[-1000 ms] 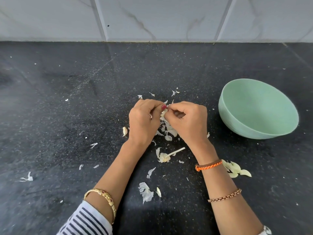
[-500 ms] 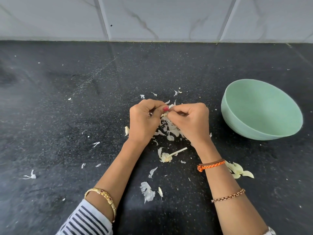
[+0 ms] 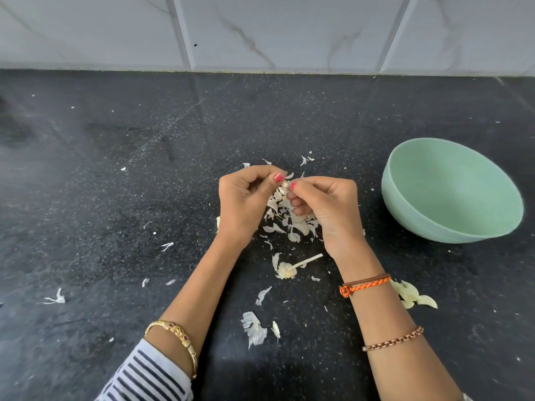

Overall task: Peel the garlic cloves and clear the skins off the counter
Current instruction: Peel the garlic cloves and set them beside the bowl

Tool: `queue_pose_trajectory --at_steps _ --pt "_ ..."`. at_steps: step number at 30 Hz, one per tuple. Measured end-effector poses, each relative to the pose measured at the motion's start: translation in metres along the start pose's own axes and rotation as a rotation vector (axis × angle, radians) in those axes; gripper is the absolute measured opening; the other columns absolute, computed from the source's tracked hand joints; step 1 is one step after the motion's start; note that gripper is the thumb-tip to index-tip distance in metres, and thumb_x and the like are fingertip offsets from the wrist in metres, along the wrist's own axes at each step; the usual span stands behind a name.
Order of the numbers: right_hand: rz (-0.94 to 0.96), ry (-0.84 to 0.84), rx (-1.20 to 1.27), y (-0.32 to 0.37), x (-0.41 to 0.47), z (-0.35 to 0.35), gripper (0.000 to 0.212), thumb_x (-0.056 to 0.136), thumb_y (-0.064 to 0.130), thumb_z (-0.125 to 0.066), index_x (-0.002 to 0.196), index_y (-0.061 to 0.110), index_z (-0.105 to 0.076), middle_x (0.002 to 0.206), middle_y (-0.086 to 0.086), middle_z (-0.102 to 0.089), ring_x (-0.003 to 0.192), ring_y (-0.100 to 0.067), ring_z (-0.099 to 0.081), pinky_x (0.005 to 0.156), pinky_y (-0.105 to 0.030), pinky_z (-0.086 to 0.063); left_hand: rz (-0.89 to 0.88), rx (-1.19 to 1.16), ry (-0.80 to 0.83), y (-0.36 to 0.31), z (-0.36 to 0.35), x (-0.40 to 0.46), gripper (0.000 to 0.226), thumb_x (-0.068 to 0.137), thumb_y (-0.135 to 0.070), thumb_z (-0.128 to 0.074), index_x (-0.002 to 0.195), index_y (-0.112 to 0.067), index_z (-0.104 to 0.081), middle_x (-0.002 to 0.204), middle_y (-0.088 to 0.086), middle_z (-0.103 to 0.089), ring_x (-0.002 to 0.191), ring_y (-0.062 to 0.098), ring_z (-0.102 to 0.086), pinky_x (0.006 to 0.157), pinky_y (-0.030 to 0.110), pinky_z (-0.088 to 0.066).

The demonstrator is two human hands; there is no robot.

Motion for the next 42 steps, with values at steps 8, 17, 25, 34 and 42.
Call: queue_pose_trajectory --at_steps 8,17,25,34,42 --pt "-0.003 -0.031 -0.021 0.005 0.000 0.010 0.013 0.078 -0.004 -0.066 0.068 0.004 -0.068 0.055 0.000 -0.062 0.050 -0.004 -0.054 0.048 -0.015 -0.046 0.090 -0.145 0.002 0.006 -0.007 -0.003 0.015 0.082 -0.003 -0.065 0.080 -0.018 -0.068 0.070 -0.014 -0.069 0.070 0.001 -0.060 0.068 0.017 -0.048" --pt "-0.014 0.063 -0.085 0.003 -0.001 0.003 0.005 0.080 0.008 -0.070 0.083 0.005 -0.071 0.070 -0.007 -0.069 0.059 -0.005 -0.061 0.054 -0.015 -0.049 0.051 -0.077 -0.024 0.003 -0.003 -0.003 0.012 0.080 -0.009 -0.065 0.081 -0.021 -0.067 0.071 -0.013 -0.068 0.071 0.006 -0.061 0.069 0.022 -0.052" --pt "0.036 0.015 -0.128 0.007 0.000 0.005 0.008 0.083 0.004 -0.065 0.080 0.007 -0.072 0.069 -0.009 -0.069 0.058 -0.007 -0.062 0.052 -0.017 -0.050 0.008 0.039 -0.006 -0.002 -0.002 -0.002 0.017 0.076 -0.015 -0.066 0.081 -0.031 -0.065 0.072 -0.021 -0.067 0.070 0.005 -0.060 0.069 0.026 -0.051" --pt "0.145 -0.025 -0.260 0.011 0.001 0.004 0.016 0.083 0.002 -0.062 0.072 0.011 -0.069 0.062 -0.004 -0.063 0.055 -0.011 -0.055 0.053 -0.033 -0.052 0.041 -0.096 0.045 0.000 -0.006 -0.002 0.035 0.075 -0.006 -0.068 0.103 -0.023 -0.057 0.065 -0.011 -0.066 0.060 0.003 -0.056 0.061 0.016 -0.047" --pt "0.270 -0.154 -0.269 0.015 -0.002 0.006 0.018 0.089 0.006 -0.056 0.075 0.014 -0.066 0.062 0.006 -0.062 0.056 -0.004 -0.055 0.057 -0.031 -0.052 0.133 -0.262 0.128 0.002 -0.016 -0.004 0.033 0.078 0.010 -0.063 0.100 -0.014 -0.058 0.065 -0.009 -0.067 0.064 0.000 -0.061 0.067 0.014 -0.048"
Point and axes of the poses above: each hand's wrist, its own x-axis towards the middle knuckle, its own z-axis out of the back of the hand, y = z × x, the point moved 8 cm from there along x, towards the middle knuckle
